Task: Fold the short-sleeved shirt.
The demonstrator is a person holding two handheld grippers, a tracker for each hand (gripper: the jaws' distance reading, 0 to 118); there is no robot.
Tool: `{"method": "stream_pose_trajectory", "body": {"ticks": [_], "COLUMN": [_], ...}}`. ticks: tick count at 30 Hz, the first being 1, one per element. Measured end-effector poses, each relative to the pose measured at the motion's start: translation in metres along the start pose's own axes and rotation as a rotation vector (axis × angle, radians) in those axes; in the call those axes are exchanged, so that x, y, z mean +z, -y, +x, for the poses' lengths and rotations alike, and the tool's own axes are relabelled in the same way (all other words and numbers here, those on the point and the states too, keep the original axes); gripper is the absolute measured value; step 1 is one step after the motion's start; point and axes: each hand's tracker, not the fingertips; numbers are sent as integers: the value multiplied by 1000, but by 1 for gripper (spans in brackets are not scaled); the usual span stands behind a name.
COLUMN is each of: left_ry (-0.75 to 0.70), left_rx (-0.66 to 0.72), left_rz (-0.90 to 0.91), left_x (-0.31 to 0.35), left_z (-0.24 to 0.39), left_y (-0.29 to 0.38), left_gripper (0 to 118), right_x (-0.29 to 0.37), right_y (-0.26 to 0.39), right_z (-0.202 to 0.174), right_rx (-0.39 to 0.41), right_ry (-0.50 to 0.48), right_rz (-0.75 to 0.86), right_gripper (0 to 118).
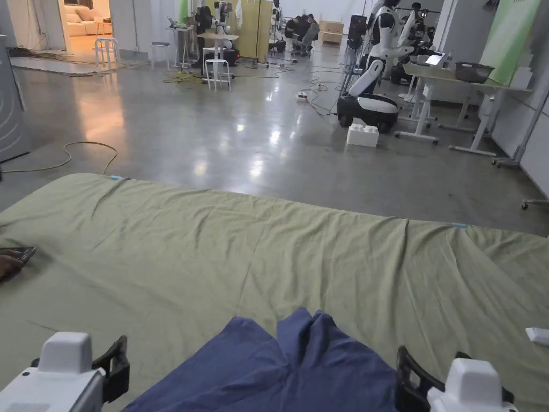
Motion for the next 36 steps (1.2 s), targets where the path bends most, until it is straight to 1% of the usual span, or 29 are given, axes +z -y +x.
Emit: {"method": "stream_pose_trajectory", "body": {"ticks": [1, 2, 3, 4, 5, 6, 7, 9, 10, 12, 13, 15, 16, 17, 18, 20, 22, 23, 27, 29, 30, 31, 32, 34, 35, 36], "left_ry": [3, 15, 26, 29, 47, 64, 65, 79, 84, 81, 87, 88, 97, 98, 104, 128, 121, 119, 70, 14, -6, -28, -50, -42, -35, -47], "left_rx": [-10, -16, -20, -20, -16, -12, -11, -21, -25, -34, -34, -18, -14, -11, -9, -15, -44, -54, 36, 92, 112, 132, 156, 193, 221, 226], "left_rz": [41, 77, 101, 125, 143, 158, 172, 186, 186, 188, 183, 180, 165, 155, 144, 89, 46, -13, -195, -284, -328, -369, -410, -460, -485, -514], "left_x": [3, 6, 8, 11, 13, 15, 18, 19, 20, 19, 18, 16, 14, 12, 10, 3, -4, -9, -26, -34, -38, -40, -44, -52, -55, -60], "left_z": [8, 15, 23, 30, 36, 40, 44, 51, 54, 58, 57, 56, 55, 54, 52, 47, 38, 31, -14, -39, -50, -62, -75, -91, -98, -102], "left_y": [-5, -9, -11, -13, -16, -17, -19, -18, -18, -16, -16, -15, -14, -13, -12, -10, -4, 0, 20, 32, 36, 41, 48, 57, 62, 67], "left_gripper": [39, 29, 21, 19, 15, 8, 8, 4, 3, 1, 1, 1, 1, 1, 1, 1, 1, 1, 1, 1, 2, 6, 12, 34, 47, 66], "right_x": [2, 5, 6, 8, 10, 11, 10, 13, 12, 13, 15, 13, 14, 12, 11, 11, 8, 6, 1, -4, -7, -10, -13, -18, -20, -23], "right_y": [-3, -7, -10, -11, -12, -13, -12, -11, -10, -6, -6, -1, -3, 0, 1, 1, 3, 5, 16, 23, 26, 29, 32, 38, 41, 43], "right_z": [-7, -14, -20, -24, -29, -32, -35, -38, -38, -40, -40, -38, -38, -36, -35, -35, -35, -34, -32, -31, -30, -30, -30, -31, -31, -31], "right_rx": [-15, 2, 16, 8, 18, 26, 9, 10, -4, -14, 14, -43, -22, -70, -74, -43, -37, -36, -14, -14, -15, -13, -12, -7, -3, -2], "right_ry": [-2, -2, -5, 3, 13, 23, 27, 60, 52, 75, 94, 89, 109, 96, 101, 100, 87, 77, 66, 59, 58, 55, 48, 46, 43, 43], "right_rz": [57, 99, 127, 131, 156, 169, 154, 189, 177, 170, 195, 160, 191, 147, 149, 158, 144, 126, 90, 53, 38, 27, 5, -20, -32, -44], "right_gripper": [72, 67, 59, 52, 42, 22, 13, 11, 7, 5, 3, 3, 3, 3, 3, 3, 3, 3, 3, 3, 3, 3, 3, 3, 3, 3]}}
